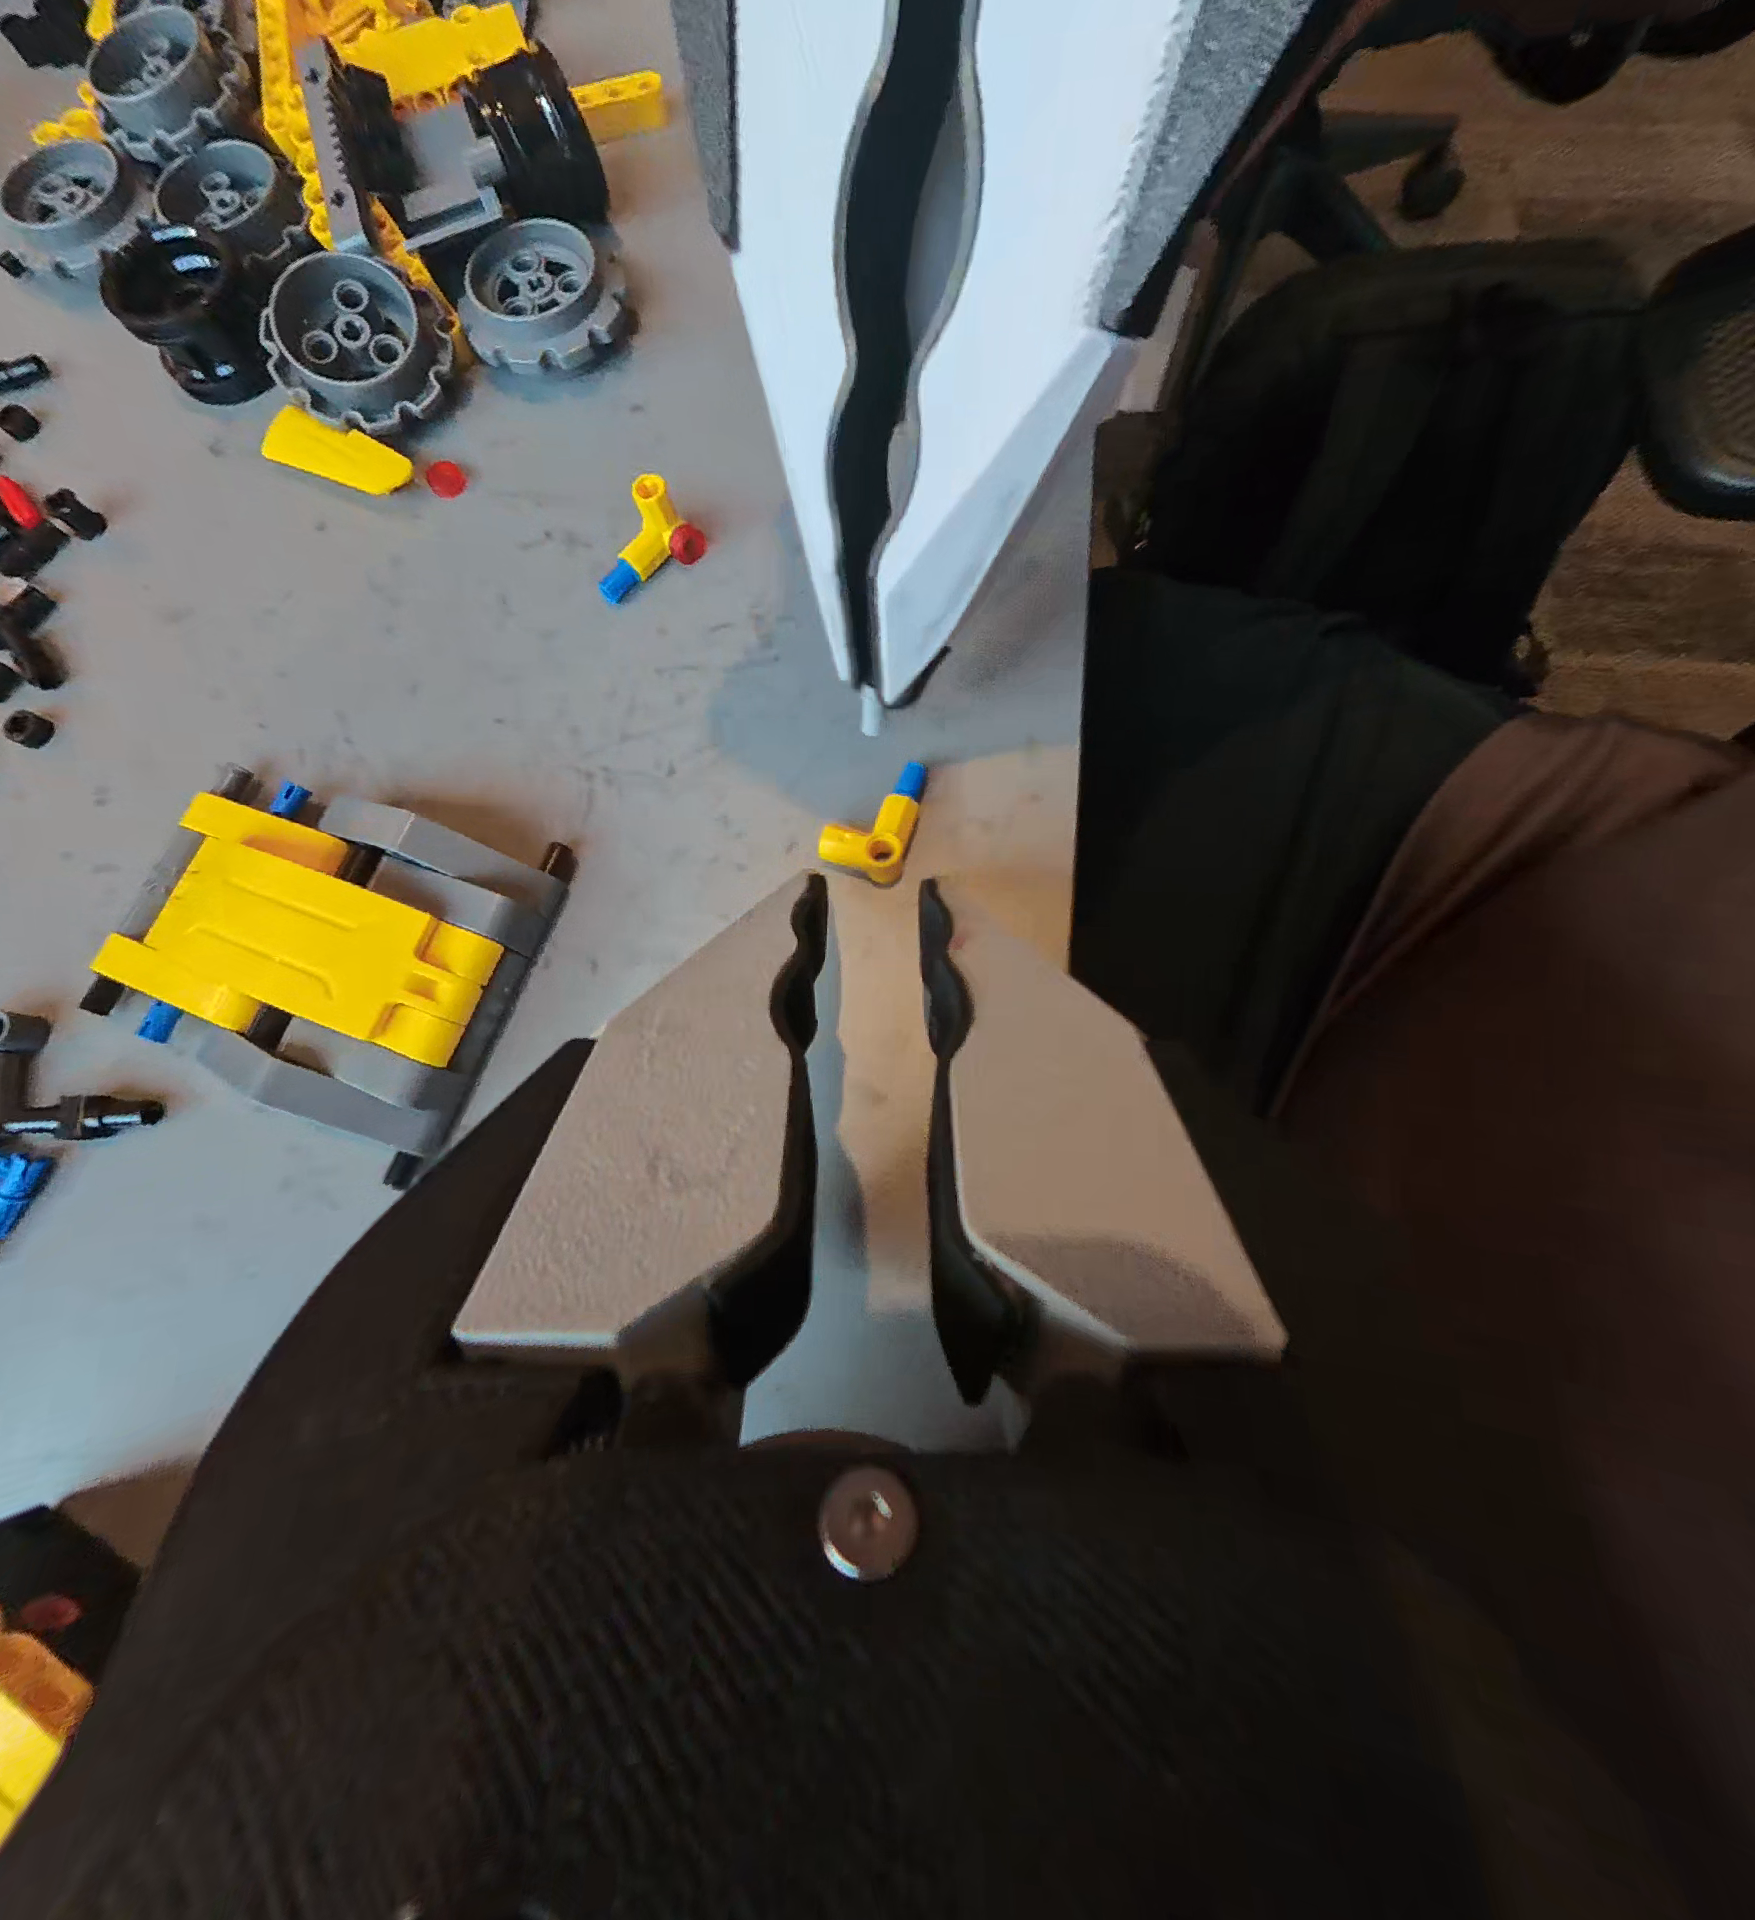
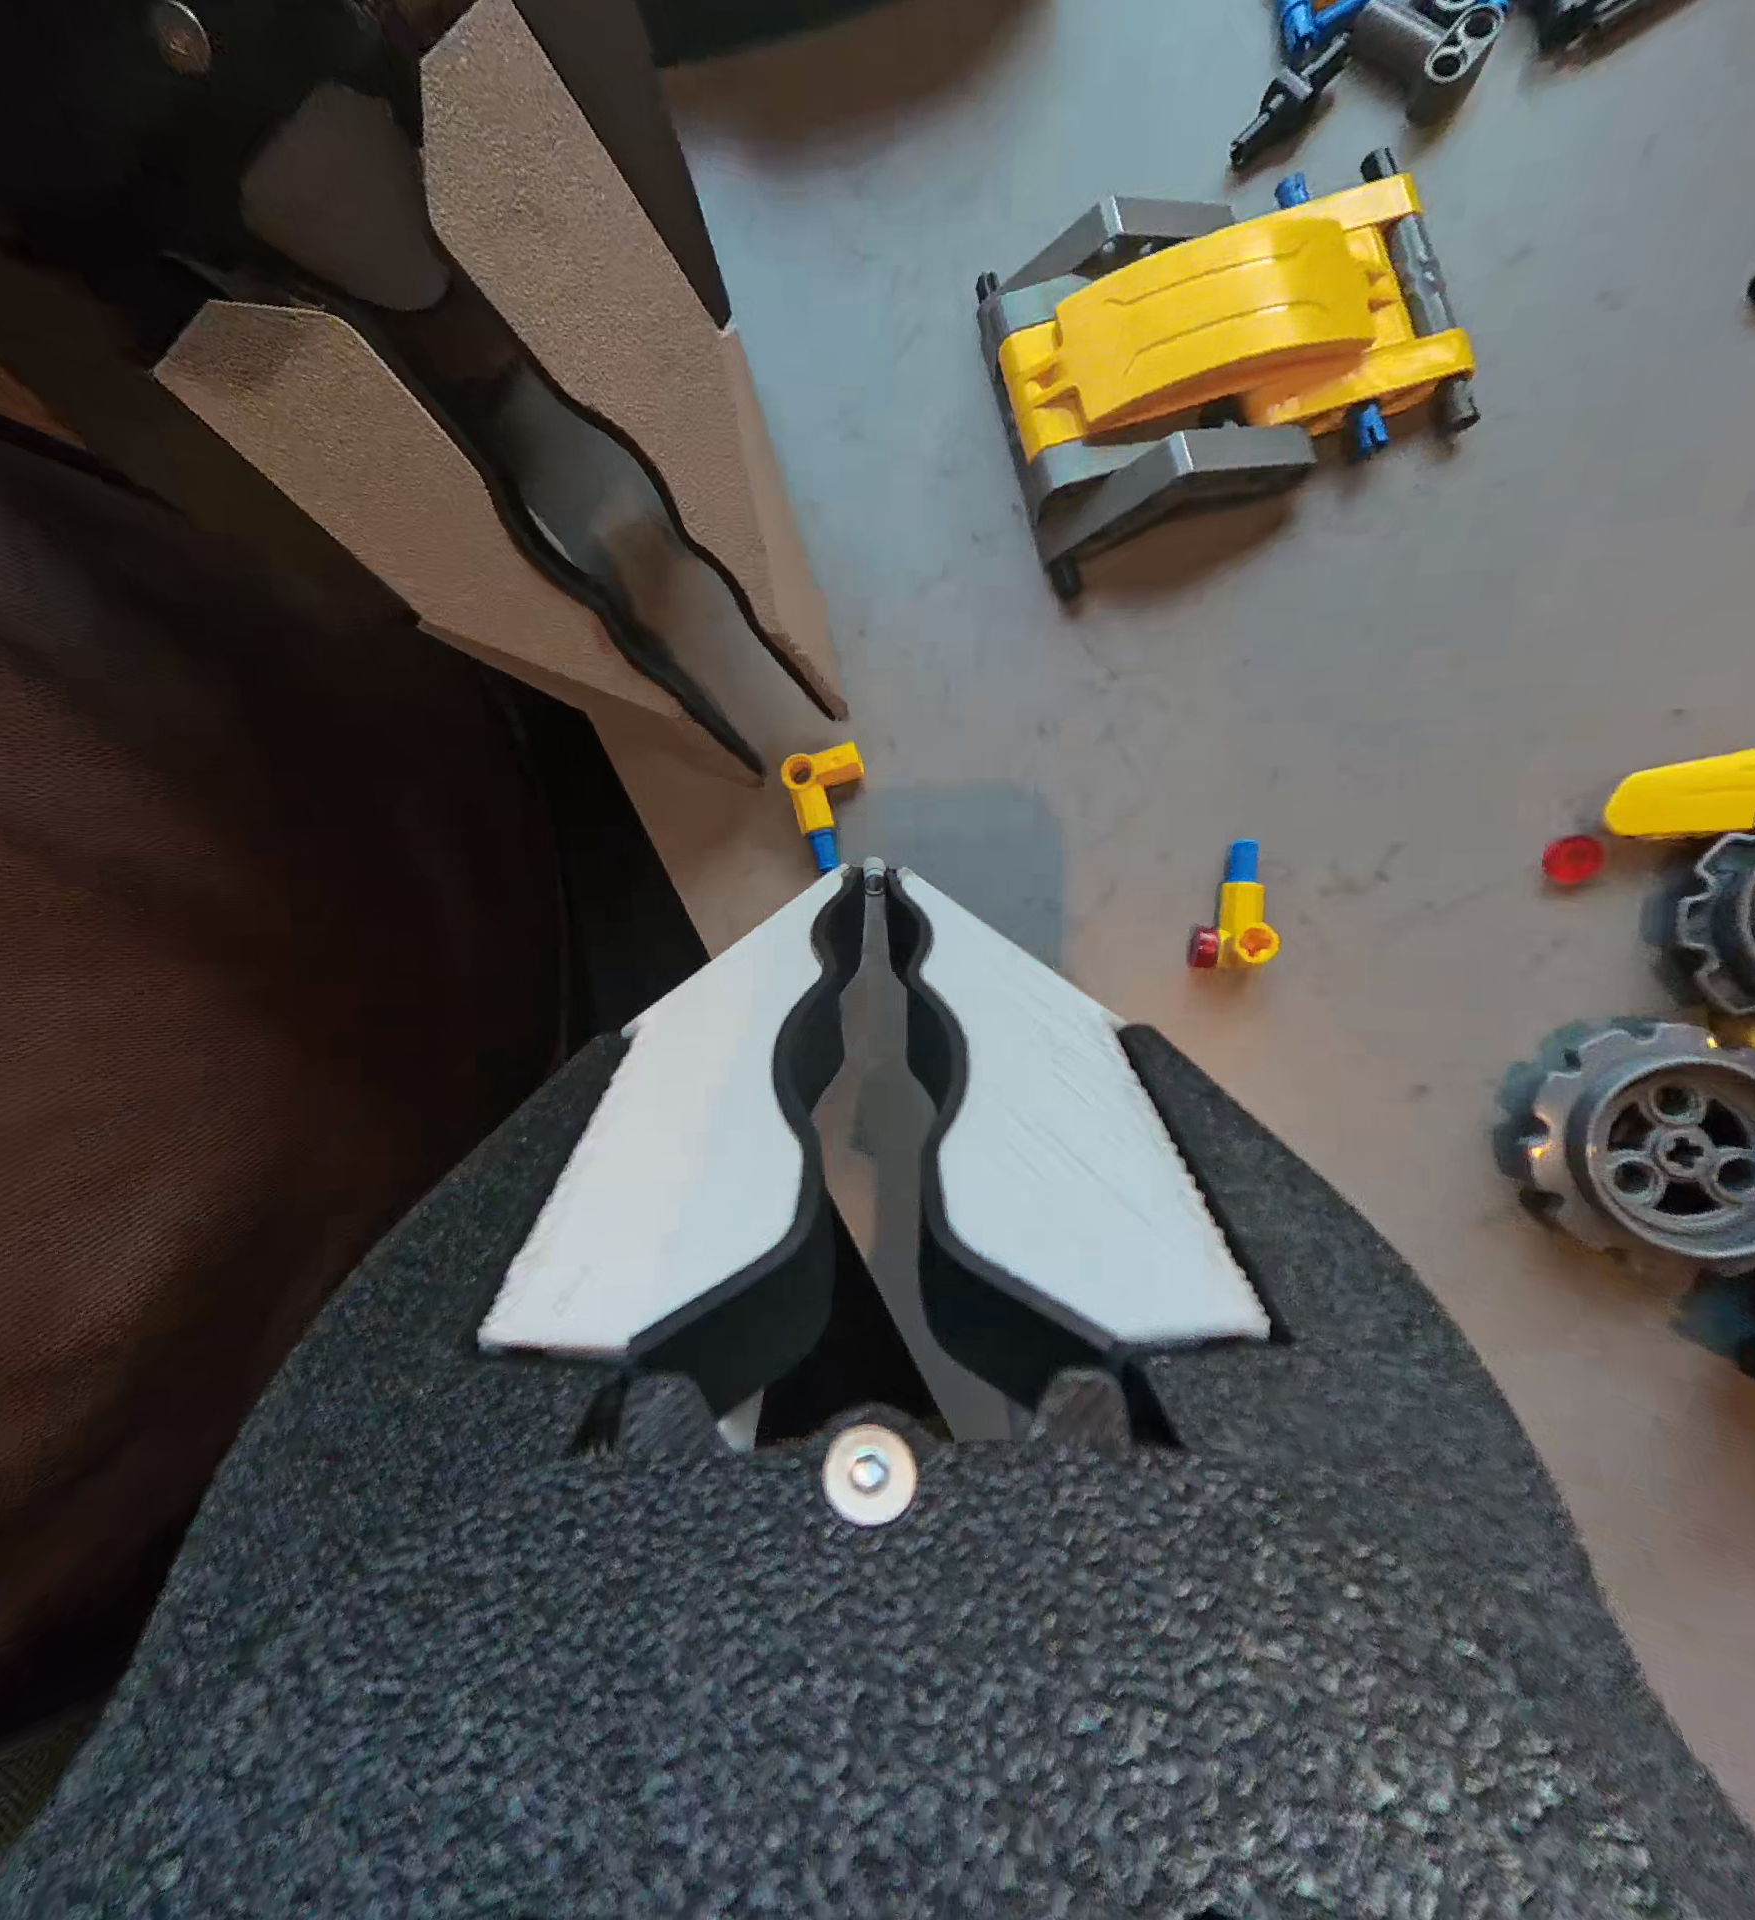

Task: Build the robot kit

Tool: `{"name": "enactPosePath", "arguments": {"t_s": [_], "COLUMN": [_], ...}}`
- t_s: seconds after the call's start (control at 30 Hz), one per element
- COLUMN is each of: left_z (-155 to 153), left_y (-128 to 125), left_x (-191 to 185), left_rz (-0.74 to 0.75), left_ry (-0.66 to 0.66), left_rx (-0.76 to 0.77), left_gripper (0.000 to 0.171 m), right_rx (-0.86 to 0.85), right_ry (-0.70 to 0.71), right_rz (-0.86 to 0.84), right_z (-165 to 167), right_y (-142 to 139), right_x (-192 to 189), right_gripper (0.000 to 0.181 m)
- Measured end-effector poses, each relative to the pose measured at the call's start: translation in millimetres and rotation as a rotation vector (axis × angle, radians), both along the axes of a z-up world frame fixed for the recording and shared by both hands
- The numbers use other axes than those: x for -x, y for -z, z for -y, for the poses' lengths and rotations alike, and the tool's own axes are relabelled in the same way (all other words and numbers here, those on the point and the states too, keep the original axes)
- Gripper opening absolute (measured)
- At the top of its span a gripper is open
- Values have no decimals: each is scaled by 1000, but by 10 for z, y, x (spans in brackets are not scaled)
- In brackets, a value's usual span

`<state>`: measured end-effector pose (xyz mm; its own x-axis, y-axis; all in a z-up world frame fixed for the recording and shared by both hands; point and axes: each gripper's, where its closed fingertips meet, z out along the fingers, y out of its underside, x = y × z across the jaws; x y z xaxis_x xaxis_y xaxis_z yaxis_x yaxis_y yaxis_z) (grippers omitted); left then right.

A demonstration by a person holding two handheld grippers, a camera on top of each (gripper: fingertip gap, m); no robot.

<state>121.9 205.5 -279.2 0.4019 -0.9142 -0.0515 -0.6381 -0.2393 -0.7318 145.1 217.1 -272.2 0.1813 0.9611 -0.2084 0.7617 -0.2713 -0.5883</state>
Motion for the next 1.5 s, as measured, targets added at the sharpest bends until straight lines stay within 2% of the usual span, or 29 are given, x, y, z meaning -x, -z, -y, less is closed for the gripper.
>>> {"name": "enactPosePath", "arguments": {"t_s": [0.3,0.53,0.8,1.0,1.13,1.33,1.5], "left_z": [-188,-81,-7,90,205,53,-12], "left_y": [19,-6,-47,6,-35,-68,28], "left_x": [-20,23,-17,-121,-242,-116,-78], "left_rz": [-48,-4,56,29,69,62,17], "left_ry": [-19,-14,2,57,121,48,7], "left_rx": [-70,-17,46,74,108,38,84], "left_gripper": [11,12,14,11,9,10,16], "right_rx": [65,71,92,83,64,62,76], "right_ry": [-22,49,69,69,70,126,162], "right_rz": [-72,-138,-164,-124,-95,-120,-137], "right_z": [195,78,39,-1,-12,-33,-32], "right_y": [28,-83,-96,-81,-62,-136,-141], "right_x": [133,2,39,107,81,-65,-176], "right_gripper": [3,3,3,3,3,3,3]}}
